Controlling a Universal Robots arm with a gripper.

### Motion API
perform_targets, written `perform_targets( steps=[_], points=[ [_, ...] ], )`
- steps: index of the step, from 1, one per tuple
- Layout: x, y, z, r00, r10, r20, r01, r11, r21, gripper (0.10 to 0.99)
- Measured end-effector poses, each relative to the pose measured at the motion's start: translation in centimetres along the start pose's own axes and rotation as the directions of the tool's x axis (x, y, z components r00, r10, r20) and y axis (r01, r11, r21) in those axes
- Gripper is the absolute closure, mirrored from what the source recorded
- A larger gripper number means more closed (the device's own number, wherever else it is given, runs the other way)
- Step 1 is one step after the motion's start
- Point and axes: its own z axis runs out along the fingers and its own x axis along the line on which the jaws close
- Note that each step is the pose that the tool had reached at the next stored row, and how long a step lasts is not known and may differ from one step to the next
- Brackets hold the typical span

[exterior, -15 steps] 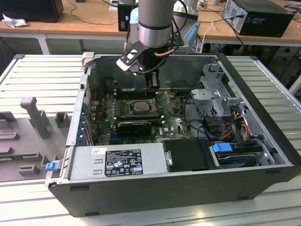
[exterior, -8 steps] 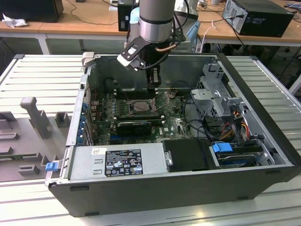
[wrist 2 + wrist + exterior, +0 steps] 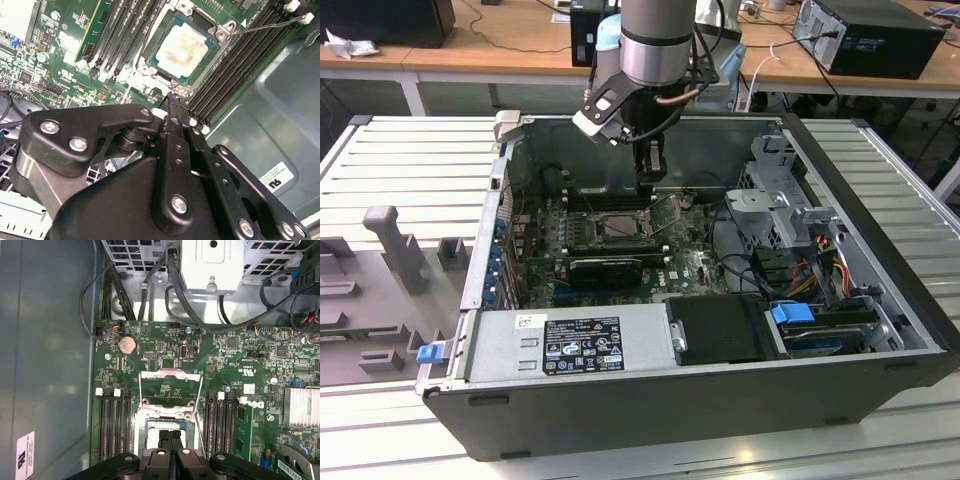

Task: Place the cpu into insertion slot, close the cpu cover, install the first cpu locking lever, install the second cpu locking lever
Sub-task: 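Close the cpu cover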

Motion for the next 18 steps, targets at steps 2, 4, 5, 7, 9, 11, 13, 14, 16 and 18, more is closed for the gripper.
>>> perform_targets(
  steps=[2,4,5,7,9,11,13,14,16,18],
  points=[
    [0.02,0.00,-0.06,1.0000,0.000,0.0003,0.000,1.0000,0.000,0.980],
    [0.04,0.01,-0.12,1.0000,0.000,0.0012,0.000,1.0000,0.000,0.980],
    [0.05,0.03,-0.12,1.0000,0.000,0.0019,0.000,1.0000,0.000,0.980],
    [0.08,0.30,-0.12,1.0000,0.000,0.0035,0.000,1.0000,0.000,0.980],
    [0.09,0.36,-0.15,1.0000,0.000,0.0043,0.000,1.0000,0.000,0.980],
    [0.14,0.37,-0.50,1.0000,0.000,0.0044,0.000,1.0000,0.000,0.980],
    [0.17,0.45,-0.59,1.0000,0.000,0.0044,0.000,1.0000,0.000,0.980],
    [0.18,0.56,-0.59,1.0000,0.000,0.0045,0.000,1.0000,0.000,0.980],
    [0.20,0.86,-0.59,1.0000,0.000,0.0045,0.000,1.0000,0.000,0.980],
    [0.21,1.20,-0.58,1.0000,0.000,0.0045,0.000,1.0000,0.000,0.980]
  ],
)
